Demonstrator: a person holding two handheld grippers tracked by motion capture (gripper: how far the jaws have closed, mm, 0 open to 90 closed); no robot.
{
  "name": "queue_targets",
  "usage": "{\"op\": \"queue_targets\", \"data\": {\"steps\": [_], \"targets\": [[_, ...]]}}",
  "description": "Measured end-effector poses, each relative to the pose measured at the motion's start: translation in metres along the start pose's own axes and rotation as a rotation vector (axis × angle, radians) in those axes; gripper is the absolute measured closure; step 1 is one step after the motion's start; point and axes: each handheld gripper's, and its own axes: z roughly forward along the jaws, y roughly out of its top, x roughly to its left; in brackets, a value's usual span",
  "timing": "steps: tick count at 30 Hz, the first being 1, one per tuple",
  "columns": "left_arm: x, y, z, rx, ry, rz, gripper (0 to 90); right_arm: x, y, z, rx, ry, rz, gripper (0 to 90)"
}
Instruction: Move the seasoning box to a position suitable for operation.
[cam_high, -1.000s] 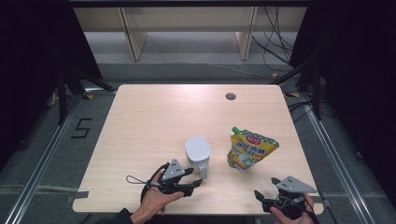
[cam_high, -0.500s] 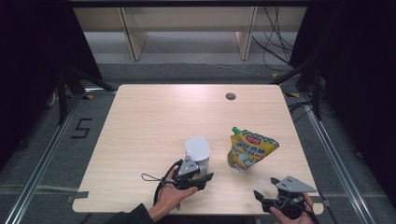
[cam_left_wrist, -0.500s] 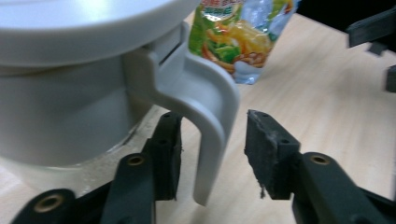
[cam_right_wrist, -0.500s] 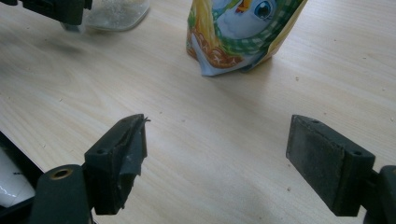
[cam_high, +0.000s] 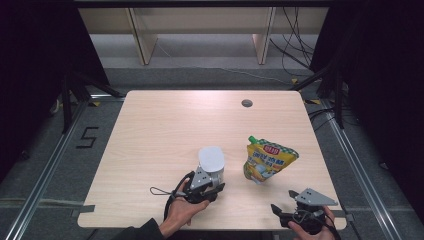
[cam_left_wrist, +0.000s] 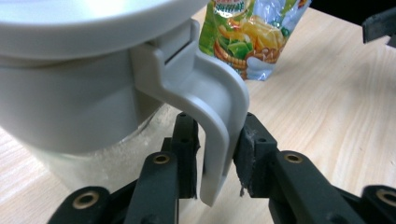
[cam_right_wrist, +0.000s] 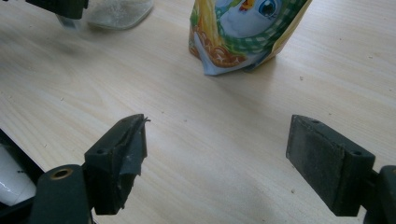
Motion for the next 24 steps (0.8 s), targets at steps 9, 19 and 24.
{"op": "queue_targets", "data": {"steps": [9, 19, 24], "targets": [[0.010, -0.009, -0.027, 0.034, -0.007, -0.037, 70.1, 0.003, 0.000, 0.000, 0.020, 0.011, 0.042, 21.4], [0.037, -0.019, -0.053, 0.038, -0.015, 0.019, 67.9, 0.000, 0.000, 0.002, 0.008, 0.004, 0.005, 21.4], [0.056, -0.025, -0.067, 0.038, 0.012, 0.014, 66.8, 0.000, 0.000, 0.003, 0.007, 0.003, 0.016, 21.7]]}}
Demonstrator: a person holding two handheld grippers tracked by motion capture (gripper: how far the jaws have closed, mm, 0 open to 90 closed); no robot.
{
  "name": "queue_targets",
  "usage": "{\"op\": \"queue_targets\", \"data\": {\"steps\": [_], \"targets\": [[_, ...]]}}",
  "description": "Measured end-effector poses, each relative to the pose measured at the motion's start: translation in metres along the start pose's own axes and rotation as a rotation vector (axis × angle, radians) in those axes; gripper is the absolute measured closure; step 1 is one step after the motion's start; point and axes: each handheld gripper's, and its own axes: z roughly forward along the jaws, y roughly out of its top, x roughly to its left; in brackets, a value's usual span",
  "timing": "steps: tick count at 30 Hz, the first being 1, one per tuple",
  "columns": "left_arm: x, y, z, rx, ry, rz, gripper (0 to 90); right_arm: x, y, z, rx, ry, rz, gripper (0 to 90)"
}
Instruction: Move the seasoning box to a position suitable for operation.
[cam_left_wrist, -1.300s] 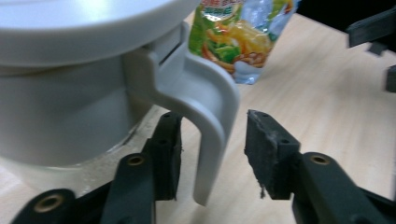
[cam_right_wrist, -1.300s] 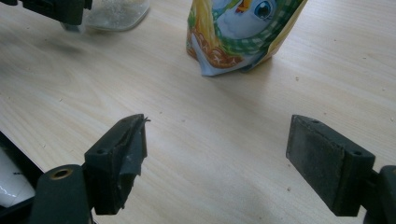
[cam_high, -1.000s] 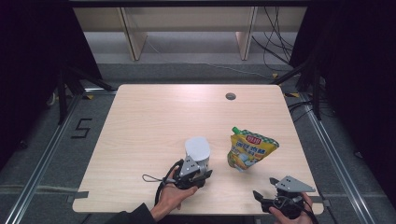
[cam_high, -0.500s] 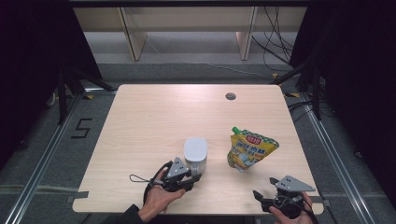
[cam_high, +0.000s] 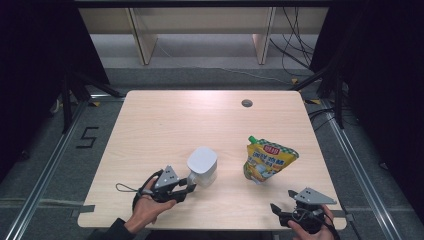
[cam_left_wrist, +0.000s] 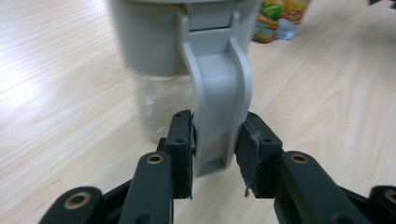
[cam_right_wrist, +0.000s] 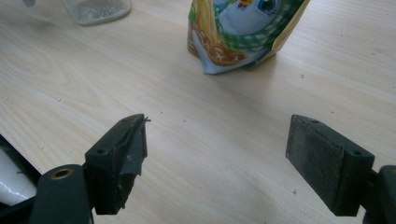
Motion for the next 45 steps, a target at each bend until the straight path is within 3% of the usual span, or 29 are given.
{"op": "queue_targets", "data": {"steps": [1, 2, 3, 4, 5, 6, 7, 8, 11, 12, 14, 19, 21, 22, 25, 26, 28, 31, 32, 33, 35, 39, 45], "targets": [[0.003, -0.001, -0.002, 0.001, 0.005, 0.005, 66.5, 0.000, 0.000, 0.000, 0.001, -0.002, -0.005, 22.1], [0.006, -0.002, -0.003, -0.007, 0.017, -0.004, 66.3, 0.005, 0.000, -0.001, 0.027, 0.009, 0.055, 22.4], [0.010, -0.003, -0.006, -0.004, 0.024, -0.011, 65.8, 0.002, 0.000, 0.000, 0.014, 0.003, 0.008, 22.4], [0.011, -0.003, -0.006, -0.005, 0.033, -0.015, 65.4, 0.001, 0.000, 0.001, 0.007, 0.002, -0.003, 22.5], [0.011, -0.003, -0.007, -0.019, 0.048, -0.033, 65.1, 0.001, 0.000, 0.001, 0.006, 0.003, -0.007, 22.6], [0.012, -0.003, -0.007, -0.017, 0.047, -0.043, 63.8, 0.004, 0.000, 0.000, 0.011, 0.003, 0.018, 22.7], [0.012, -0.003, -0.006, -0.025, 0.074, -0.029, 60.6, 0.003, 0.000, 0.000, 0.015, 0.006, 0.013, 22.6], [0.013, -0.002, -0.005, -0.029, 0.075, -0.015, 60.9, 0.003, 0.000, 0.000, 0.016, 0.007, 0.012, 22.6], [0.012, -0.001, -0.004, -0.035, 0.090, -0.017, 60.8, 0.003, 0.000, 0.000, 0.016, 0.007, 0.008, 22.6], [0.012, 0.001, -0.005, -0.037, 0.120, -0.036, 63.4, 0.001, 0.001, 0.002, 0.005, 0.007, -0.009, 22.3], [0.017, 0.001, -0.007, -0.037, 0.139, -0.026, 66.3, 0.001, 0.000, 0.001, 0.015, 0.007, -0.010, 22.3], [0.026, -0.001, -0.005, -0.055, 0.115, -0.058, 66.7, 0.002, 0.000, 0.001, 0.026, 0.022, 0.003, 22.3], [0.027, -0.001, -0.005, -0.048, 0.130, -0.035, 67.7, 0.002, 0.001, 0.001, 0.025, 0.020, -0.004, 22.4], [0.028, 0.001, -0.006, -0.041, 0.125, 0.003, 68.1, 0.001, 0.001, 0.002, 0.021, 0.012, -0.014, 22.3], [0.027, 0.000, -0.005, -0.047, 0.126, 0.010, 68.4, 0.001, 0.000, 0.002, 0.012, 0.008, -0.017, 22.4], [0.028, 0.000, -0.005, -0.049, 0.121, 0.017, 68.4, 0.004, 0.000, 0.002, 0.020, 0.012, 0.019, 22.4], [0.027, -0.001, -0.005, -0.053, 0.116, 0.006, 68.5, 0.004, 0.000, 0.002, 0.023, 0.011, 0.018, 22.3], [0.027, -0.001, -0.006, -0.053, 0.105, 0.028, 68.5, 0.004, 0.001, 0.002, 0.027, 0.019, 0.014, 22.4], [0.025, -0.002, -0.006, -0.058, 0.105, 0.018, 68.4, 0.004, 0.001, 0.002, 0.028, 0.019, 0.016, 22.4], [0.024, -0.001, -0.006, -0.056, 0.092, 0.055, 68.4, 0.001, 0.001, 0.003, 0.023, 0.014, -0.020, 22.4], [0.020, -0.001, -0.004, -0.059, 0.072, 0.032, 68.5, 0.001, 0.001, 0.003, 0.022, 0.015, -0.024, 22.4], [0.012, -0.001, -0.002, -0.058, 0.039, 0.066, 68.5, 0.001, 0.001, 0.003, 0.023, 0.017, -0.021, 22.4], [0.002, -0.001, -0.001, -0.058, -0.010, 0.081, 68.4, 0.002, 0.001, 0.003, 0.027, 0.033, -0.010, 22.4]]}}
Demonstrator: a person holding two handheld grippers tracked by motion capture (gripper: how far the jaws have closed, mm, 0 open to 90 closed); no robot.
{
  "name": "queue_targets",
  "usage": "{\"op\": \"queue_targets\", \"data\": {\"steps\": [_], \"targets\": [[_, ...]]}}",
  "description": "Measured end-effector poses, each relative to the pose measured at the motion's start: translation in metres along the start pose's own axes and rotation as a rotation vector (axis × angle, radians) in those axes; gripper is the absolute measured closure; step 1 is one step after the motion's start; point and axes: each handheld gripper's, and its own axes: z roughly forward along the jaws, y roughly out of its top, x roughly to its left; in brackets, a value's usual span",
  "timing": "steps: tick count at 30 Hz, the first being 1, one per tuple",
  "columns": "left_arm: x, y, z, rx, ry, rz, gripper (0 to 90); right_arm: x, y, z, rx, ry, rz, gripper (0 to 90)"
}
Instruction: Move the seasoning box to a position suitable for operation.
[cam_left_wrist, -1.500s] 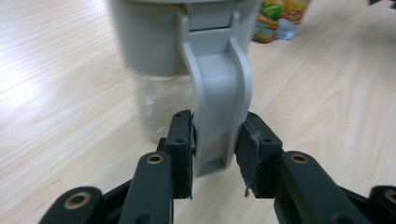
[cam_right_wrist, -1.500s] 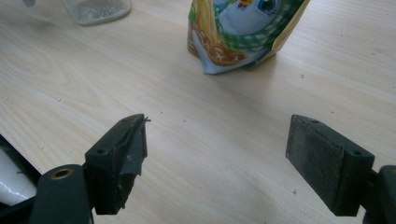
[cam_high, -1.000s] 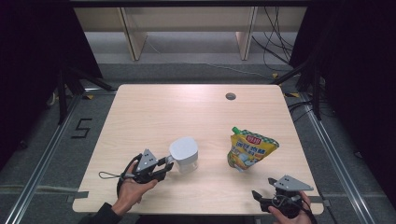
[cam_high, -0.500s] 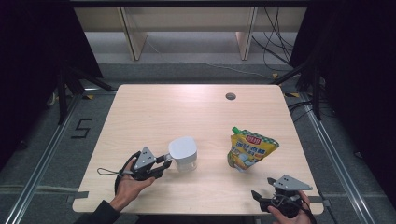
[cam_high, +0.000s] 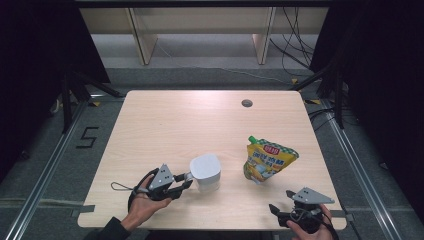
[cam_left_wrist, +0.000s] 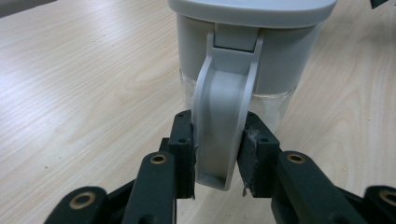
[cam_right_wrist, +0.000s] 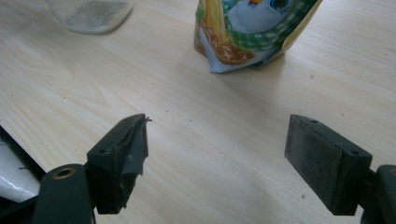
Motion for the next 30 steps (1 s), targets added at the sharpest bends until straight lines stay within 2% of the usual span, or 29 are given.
{"op": "queue_targets", "data": {"steps": [1, 2, 5, 6, 7, 9, 11, 12, 14, 17, 18, 20, 21, 22, 24, 25, 30], "targets": [[-0.001, 0.000, 0.000, -0.005, -0.005, 0.009, 68.4, 0.000, 0.000, 0.000, -0.012, -0.018, -0.011, 22.4], [-0.002, 0.000, 0.000, -0.008, -0.010, 0.021, 68.4, 0.000, 0.000, 0.000, -0.011, -0.017, -0.010, 22.4], [-0.009, -0.001, 0.001, -0.009, -0.023, 0.013, 68.4, 0.000, 0.000, 0.000, -0.007, -0.014, -0.012, 22.4], [-0.009, 0.000, 0.001, 0.001, -0.040, 0.034, 68.4, 0.000, 0.000, 0.000, -0.005, -0.015, -0.011, 22.4], [-0.009, 0.000, 0.001, 0.001, -0.040, 0.034, 68.4, 0.000, 0.000, 0.000, -0.005, -0.015, -0.011, 22.4], [-0.016, 0.000, 0.002, -0.004, -0.072, 0.037, 68.4, 0.000, 0.000, 0.000, -0.005, -0.013, -0.014, 22.8], [-0.024, 0.001, 0.002, -0.006, -0.095, 0.062, 68.4, 0.000, 0.000, 0.000, -0.009, -0.019, -0.019, 22.9], [-0.027, 0.002, 0.003, -0.006, -0.113, 0.052, 68.4, 0.000, 0.000, 0.000, -0.007, -0.014, -0.016, 22.9], [-0.028, 0.002, 0.004, -0.001, -0.117, 0.067, 68.4, 0.000, 0.000, 0.000, -0.006, -0.009, -0.015, 22.9], [-0.031, 0.002, 0.005, -0.012, -0.148, 0.060, 68.4, -0.001, 0.000, 0.000, -0.007, -0.010, -0.014, 22.9], [-0.029, 0.002, 0.005, 0.004, -0.153, 0.076, 68.4, -0.001, 0.000, 0.000, -0.007, -0.010, -0.014, 22.9], [-0.032, 0.001, 0.005, -0.010, -0.156, 0.066, 68.4, -0.001, 0.000, 0.000, -0.008, -0.015, -0.020, 22.9], [-0.031, 0.001, 0.005, -0.010, -0.156, 0.077, 68.4, -0.001, 0.000, 0.000, -0.008, -0.015, -0.020, 22.9], [-0.031, 0.001, 0.005, -0.012, -0.158, 0.086, 68.4, 0.002, 0.000, 0.001, -0.006, -0.003, 0.012, 22.9], [-0.031, 0.001, 0.005, -0.012, -0.165, 0.087, 68.4, 0.002, 0.000, 0.001, -0.006, -0.003, 0.013, 22.9], [-0.033, 0.001, 0.006, -0.026, -0.168, 0.069, 68.4, 0.000, 0.000, 0.001, -0.011, -0.002, 0.001, 22.9], [-0.032, 0.001, 0.005, -0.030, -0.177, 0.083, 68.4, -0.001, -0.001, 0.001, -0.006, -0.002, -0.009, 22.9]]}}
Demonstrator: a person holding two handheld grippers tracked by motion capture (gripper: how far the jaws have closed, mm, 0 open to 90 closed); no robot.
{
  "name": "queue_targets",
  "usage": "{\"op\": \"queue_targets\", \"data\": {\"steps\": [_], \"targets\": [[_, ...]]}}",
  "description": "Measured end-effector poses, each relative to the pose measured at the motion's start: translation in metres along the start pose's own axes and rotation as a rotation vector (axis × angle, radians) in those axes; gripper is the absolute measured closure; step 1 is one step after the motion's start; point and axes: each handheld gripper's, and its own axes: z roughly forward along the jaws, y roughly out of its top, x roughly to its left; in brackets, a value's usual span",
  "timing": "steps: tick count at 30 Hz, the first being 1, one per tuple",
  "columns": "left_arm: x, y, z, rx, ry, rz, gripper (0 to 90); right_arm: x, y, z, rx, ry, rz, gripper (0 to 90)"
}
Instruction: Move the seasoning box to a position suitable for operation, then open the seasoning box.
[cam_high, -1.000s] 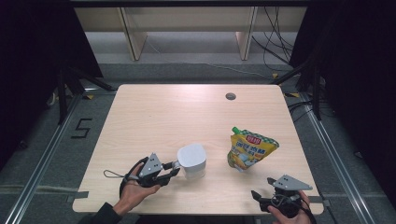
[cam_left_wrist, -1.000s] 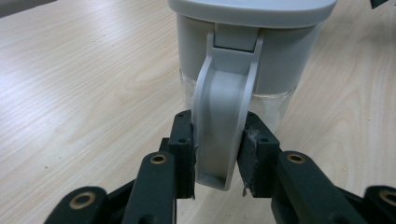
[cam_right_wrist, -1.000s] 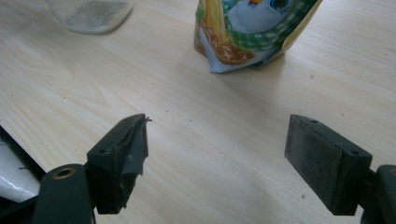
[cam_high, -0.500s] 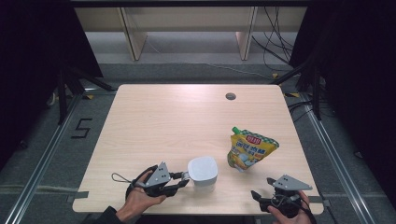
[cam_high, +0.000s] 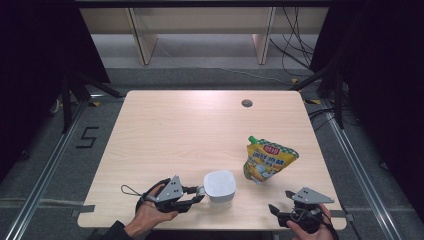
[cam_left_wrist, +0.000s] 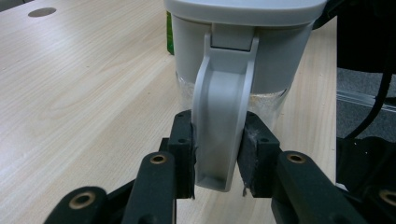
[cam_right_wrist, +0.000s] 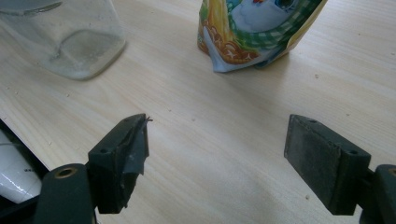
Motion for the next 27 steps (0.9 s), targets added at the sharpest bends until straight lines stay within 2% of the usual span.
{"op": "queue_targets", "data": {"steps": [2, 3, 4, 6, 8, 9, 10, 11, 16, 17, 19, 20, 21, 22, 24, 25, 27], "targets": [[0.001, 0.000, 0.000, -0.002, -0.002, 0.006, 68.4, 0.000, 0.000, 0.000, 0.001, 0.000, -0.001, 22.9], [0.002, 0.000, 0.000, 0.000, -0.010, 0.007, 68.3, 0.003, 0.000, 0.000, 0.001, 0.003, 0.024, 22.9], [0.004, 0.000, 0.000, 0.008, -0.016, 0.022, 68.3, 0.003, 0.000, 0.000, 0.001, 0.003, 0.024, 22.9], [0.006, -0.001, 0.000, 0.003, -0.032, 0.008, 68.3, 0.002, 0.000, 0.000, 0.011, -0.001, 0.010, 22.9], [0.006, -0.001, 0.001, -0.017, -0.046, 0.021, 68.3, 0.001, 0.000, 0.001, 0.009, 0.003, -0.004, 22.9], [0.007, -0.001, 0.001, -0.010, -0.042, 0.019, 68.3, 0.003, 0.000, 0.001, 0.021, 0.000, 0.028, 22.9], [0.007, -0.002, 0.001, -0.015, -0.043, 0.008, 68.3, 0.003, 0.000, 0.001, 0.021, 0.000, 0.028, 22.9], [0.009, -0.002, 0.001, -0.003, -0.053, 0.026, 68.3, 0.003, 0.000, 0.002, 0.009, 0.003, 0.020, 22.9], [0.007, -0.001, 0.001, -0.007, -0.043, 0.016, 68.1, 0.002, 0.000, 0.002, 0.010, 0.012, 0.011, 22.9], [0.008, -0.001, 0.002, 0.007, -0.037, -0.006, 67.9, 0.001, 0.000, 0.001, 0.013, -0.006, -0.013, 22.9], [0.010, 0.000, 0.001, 0.014, -0.022, 0.000, 67.8, 0.001, 0.001, 0.001, 0.011, -0.005, -0.014, 22.9], [0.011, 0.000, 0.001, 0.021, -0.012, 0.001, 67.5, 0.001, 0.000, 0.001, 0.012, -0.005, -0.008, 22.9], [0.011, 0.000, 0.002, 0.013, -0.022, -0.025, 67.5, 0.001, 0.000, 0.001, 0.012, -0.005, -0.008, 22.9], [0.011, 0.000, 0.002, 0.013, -0.025, -0.033, 67.0, 0.003, -0.001, 0.002, 0.013, 0.007, 0.020, 22.8], [0.011, 0.000, 0.002, 0.014, -0.023, -0.031, 61.8, 0.001, -0.001, 0.002, 0.012, 0.016, 0.002, 22.9], [0.011, 0.001, 0.000, 0.021, -0.005, -0.021, 59.5, 0.001, -0.001, 0.000, 0.010, -0.005, -0.012, 22.9], [0.011, 0.001, 0.000, 0.024, -0.013, -0.015, 56.1, 0.003, 0.000, 0.000, 0.013, -0.010, -0.007, 22.9]]}}
